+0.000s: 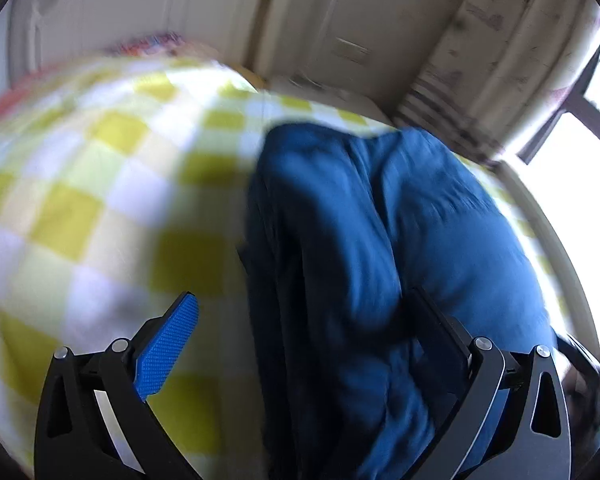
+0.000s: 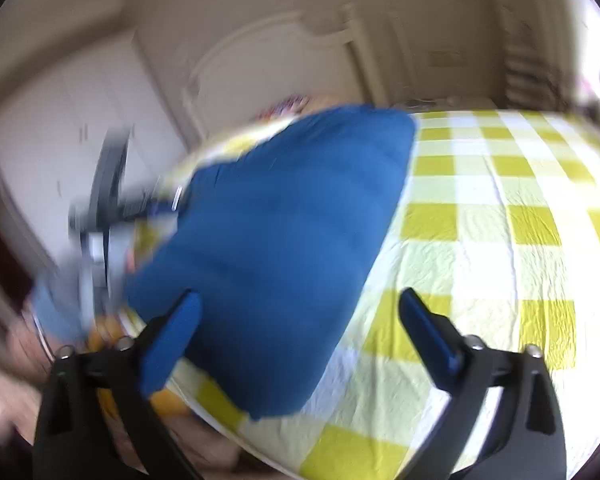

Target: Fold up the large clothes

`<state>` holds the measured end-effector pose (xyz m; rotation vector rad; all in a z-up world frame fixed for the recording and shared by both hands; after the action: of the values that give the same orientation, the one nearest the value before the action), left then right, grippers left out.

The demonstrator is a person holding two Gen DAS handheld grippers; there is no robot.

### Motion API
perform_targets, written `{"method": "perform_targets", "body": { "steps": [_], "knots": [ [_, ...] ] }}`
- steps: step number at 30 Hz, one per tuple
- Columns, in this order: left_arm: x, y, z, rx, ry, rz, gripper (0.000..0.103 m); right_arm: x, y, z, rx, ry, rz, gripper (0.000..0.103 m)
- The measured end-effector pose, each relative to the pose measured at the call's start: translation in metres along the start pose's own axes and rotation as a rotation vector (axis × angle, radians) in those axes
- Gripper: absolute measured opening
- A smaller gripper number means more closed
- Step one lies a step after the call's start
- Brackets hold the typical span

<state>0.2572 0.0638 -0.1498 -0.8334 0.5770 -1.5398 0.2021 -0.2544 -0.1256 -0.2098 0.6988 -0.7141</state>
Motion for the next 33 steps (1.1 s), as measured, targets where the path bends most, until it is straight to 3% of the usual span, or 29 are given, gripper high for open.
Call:
{"method": "perform_targets", "body": {
  "steps": [1, 3, 5, 8, 11, 14, 17, 18, 21, 29, 31, 33],
  "knots": [
    [-0.004, 0.004, -0.009, -0.035, -0.032, -0.056, 0.099, 0.009, -0.001, 0.005, 0.017, 0.052, 0.015, 0.101],
    [-0.008, 0.016, -0.022, -0.125, -0.105, -0.176, 0.099, 0.022, 0.011, 0.010, -0.034, 0.106, 0.032, 0.101],
    [-0.012, 0.021, -0.027, -0.148, -0.158, -0.256, 0.099, 0.029, 0.029, 0.011, -0.107, 0.112, 0.035, 0.101],
    [-0.005, 0.021, -0.032, -0.190, -0.132, -0.264, 0.099, 0.025, 0.058, 0.013, -0.164, 0.147, 0.121, 0.101],
    [0.021, 0.021, -0.041, -0.303, -0.145, -0.423, 0.099, 0.025, 0.077, 0.012, -0.191, 0.153, 0.153, 0.101],
    [0.031, 0.022, -0.042, -0.281, -0.118, -0.420, 0.099, 0.030, 0.078, 0.010, -0.159, 0.150, 0.162, 0.098],
    [0.034, 0.017, -0.037, -0.210, -0.137, -0.415, 0.083, 0.024, 0.067, 0.010, -0.114, 0.058, 0.091, 0.080],
    [0.037, 0.012, -0.034, -0.170, -0.122, -0.403, 0.073, 0.018, 0.066, 0.011, -0.100, 0.011, 0.056, 0.075],
    [0.051, -0.001, -0.019, -0.066, -0.092, -0.374, 0.065, 0.012, 0.056, 0.021, -0.053, -0.078, -0.005, 0.066],
    [0.123, 0.016, 0.069, 0.046, -0.078, -0.398, 0.061, 0.058, 0.016, 0.118, 0.129, -0.134, -0.147, 0.063],
    [0.134, 0.039, 0.087, 0.049, -0.082, -0.381, 0.062, 0.084, 0.023, 0.135, 0.116, -0.121, -0.159, 0.064],
    [0.139, 0.088, 0.085, -0.056, -0.099, -0.322, 0.066, 0.128, 0.044, 0.133, 0.011, -0.060, -0.210, 0.071]
  ]
}}
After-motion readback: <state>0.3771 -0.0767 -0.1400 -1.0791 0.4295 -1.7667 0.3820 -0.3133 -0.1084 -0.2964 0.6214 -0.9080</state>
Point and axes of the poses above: each gripper's, at about its wrist camera, not at the fingertips, and y roughly the way its jaws point, x to its right, z to its top, the point moved 8 cm from there along y, roughly the way its jaws point, and after that the axes turned 10 degrees about z, right-handed, at the moved point
